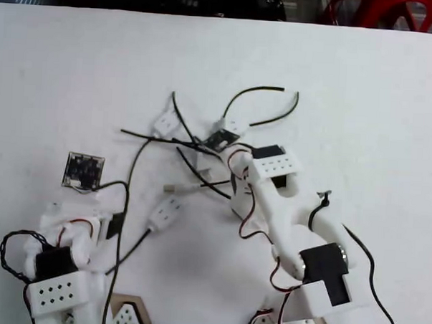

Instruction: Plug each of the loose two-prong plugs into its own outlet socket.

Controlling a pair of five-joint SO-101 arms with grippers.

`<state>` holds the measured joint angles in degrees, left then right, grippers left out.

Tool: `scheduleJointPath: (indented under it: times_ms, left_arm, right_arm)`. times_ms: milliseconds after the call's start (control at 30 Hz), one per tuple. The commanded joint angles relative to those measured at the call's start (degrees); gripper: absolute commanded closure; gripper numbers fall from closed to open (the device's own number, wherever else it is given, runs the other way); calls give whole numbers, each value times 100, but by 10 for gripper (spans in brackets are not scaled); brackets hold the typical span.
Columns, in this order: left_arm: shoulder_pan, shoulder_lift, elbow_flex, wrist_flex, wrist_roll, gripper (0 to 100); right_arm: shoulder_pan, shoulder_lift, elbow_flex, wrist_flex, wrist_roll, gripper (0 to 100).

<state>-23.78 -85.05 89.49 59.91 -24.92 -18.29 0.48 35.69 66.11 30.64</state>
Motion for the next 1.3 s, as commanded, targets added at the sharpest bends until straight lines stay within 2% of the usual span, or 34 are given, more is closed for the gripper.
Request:
scheduleJointPath:
  times_ms: [0,67,300,500,700,1000,1133,1267]
  left_arm:
    - [-22,-110,-26,-105,35,645]
    - [-22,-110,-26,-105,35,645]
    - [-22,-110,-26,-105,35,645]
    - [-22,-110,-26,-105,35,644]
    - [-22,-110,-26,-105,35,644]
    - [-22,-110,-26,-97,35,644]
    - [-22,-110,-26,-105,35,644]
    - [-22,-110,-26,-105,35,644]
  right_arm:
    - [-189,-40,79,-110,-26,937]
    - [-207,-75,44,-110,-26,981]
    - [-330,-549,0,453,-26,977]
    - [-382,-1235,0,971,-26,852]
    - [-321,-1121,0,875,-9,861]
    - [251,-198,0,-66,26,861]
    - [207,-92,9,-75,26,861]
    - [-145,-48,97,-75,-18,861]
